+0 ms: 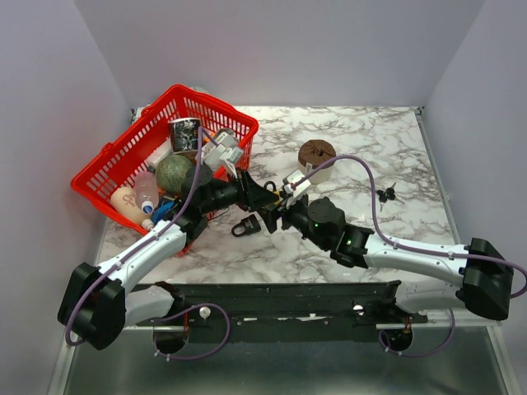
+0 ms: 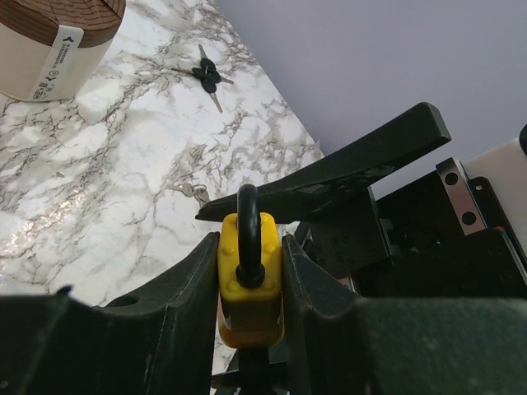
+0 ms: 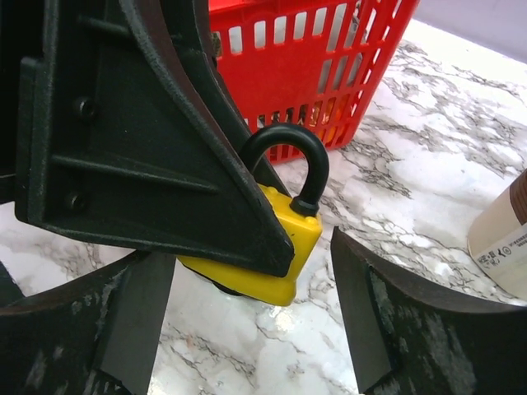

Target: Unlock with the key

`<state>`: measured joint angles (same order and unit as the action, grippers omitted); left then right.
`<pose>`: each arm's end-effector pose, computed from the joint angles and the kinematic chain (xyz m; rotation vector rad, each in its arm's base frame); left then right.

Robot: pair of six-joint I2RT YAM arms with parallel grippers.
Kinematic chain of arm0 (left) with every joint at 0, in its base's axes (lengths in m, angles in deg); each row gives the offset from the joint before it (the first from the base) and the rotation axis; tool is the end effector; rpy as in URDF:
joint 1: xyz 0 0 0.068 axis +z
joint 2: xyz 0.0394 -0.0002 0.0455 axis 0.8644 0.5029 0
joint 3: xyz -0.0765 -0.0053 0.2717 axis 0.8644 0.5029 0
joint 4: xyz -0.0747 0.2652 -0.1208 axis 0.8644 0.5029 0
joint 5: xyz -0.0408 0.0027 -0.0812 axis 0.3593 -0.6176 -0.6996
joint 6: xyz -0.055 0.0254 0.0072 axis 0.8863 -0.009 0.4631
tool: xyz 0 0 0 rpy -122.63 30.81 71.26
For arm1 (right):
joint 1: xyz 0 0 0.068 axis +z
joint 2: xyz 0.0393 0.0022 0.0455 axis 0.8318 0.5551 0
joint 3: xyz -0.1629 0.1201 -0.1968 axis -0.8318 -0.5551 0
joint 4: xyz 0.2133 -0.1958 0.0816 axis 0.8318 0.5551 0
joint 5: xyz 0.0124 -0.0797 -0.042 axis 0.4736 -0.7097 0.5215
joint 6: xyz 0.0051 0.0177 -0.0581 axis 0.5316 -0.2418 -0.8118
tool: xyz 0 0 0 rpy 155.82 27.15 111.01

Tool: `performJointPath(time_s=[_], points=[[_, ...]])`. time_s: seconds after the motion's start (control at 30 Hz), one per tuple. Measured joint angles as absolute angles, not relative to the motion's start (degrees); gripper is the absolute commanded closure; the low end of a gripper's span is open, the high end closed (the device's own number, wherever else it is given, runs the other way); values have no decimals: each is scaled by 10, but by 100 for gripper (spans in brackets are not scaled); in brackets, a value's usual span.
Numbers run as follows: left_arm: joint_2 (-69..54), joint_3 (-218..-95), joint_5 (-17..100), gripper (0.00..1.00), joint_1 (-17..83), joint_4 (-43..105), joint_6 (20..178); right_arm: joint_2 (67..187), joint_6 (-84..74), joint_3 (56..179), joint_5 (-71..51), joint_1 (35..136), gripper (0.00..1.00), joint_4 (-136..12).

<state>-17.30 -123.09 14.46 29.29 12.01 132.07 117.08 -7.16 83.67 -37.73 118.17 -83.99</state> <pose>0.2452 -0.1750 0.2741 0.2910 1.8691 -1.4551 0.1677 0.2810 0.2696 -0.5923 1.6307 0.5687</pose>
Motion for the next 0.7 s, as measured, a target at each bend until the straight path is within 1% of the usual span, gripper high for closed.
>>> performJointPath(time_s=[0.03,0.1,0.13,0.2,0.3,0.33,0.4,0.43,0.53,0.57,0.63,0.67,0.7], points=[[-173,-1231,145,100,293,119,1322,1171,-70,836,-377,1182,24,-844],[-173,-1231,145,100,292,115,1324,1172,-68,836,-377,1182,30,-852],[-173,-1231,145,100,292,112,1325,1173,-67,836,-376,1183,36,-857],[-173,-1231,146,100,291,109,1326,1176,-66,835,-380,1185,42,-864],[-171,-1231,149,100,291,104,1327,1178,-62,834,-387,1185,65,-871],[-170,-1231,151,100,291,103,1327,1180,-60,834,-390,1185,77,-873],[-168,-1231,153,100,292,104,1327,1184,-54,834,-395,1185,85,-874],[-167,-1231,155,100,292,104,1327,1187,-49,835,-399,1185,91,-873],[-164,-1231,161,100,292,108,1325,1193,-35,836,-407,1185,99,-873],[-163,-1231,161,90,291,109,1325,1194,-29,836,-409,1186,99,-873],[-163,-1231,162,78,291,112,1325,1194,-22,836,-410,1186,99,-870],[-162,-1231,162,62,291,115,1324,1194,-18,836,-410,1186,99,-868],[-162,-1232,162,55,291,119,1322,1194,-14,836,-410,1186,99,-864]])
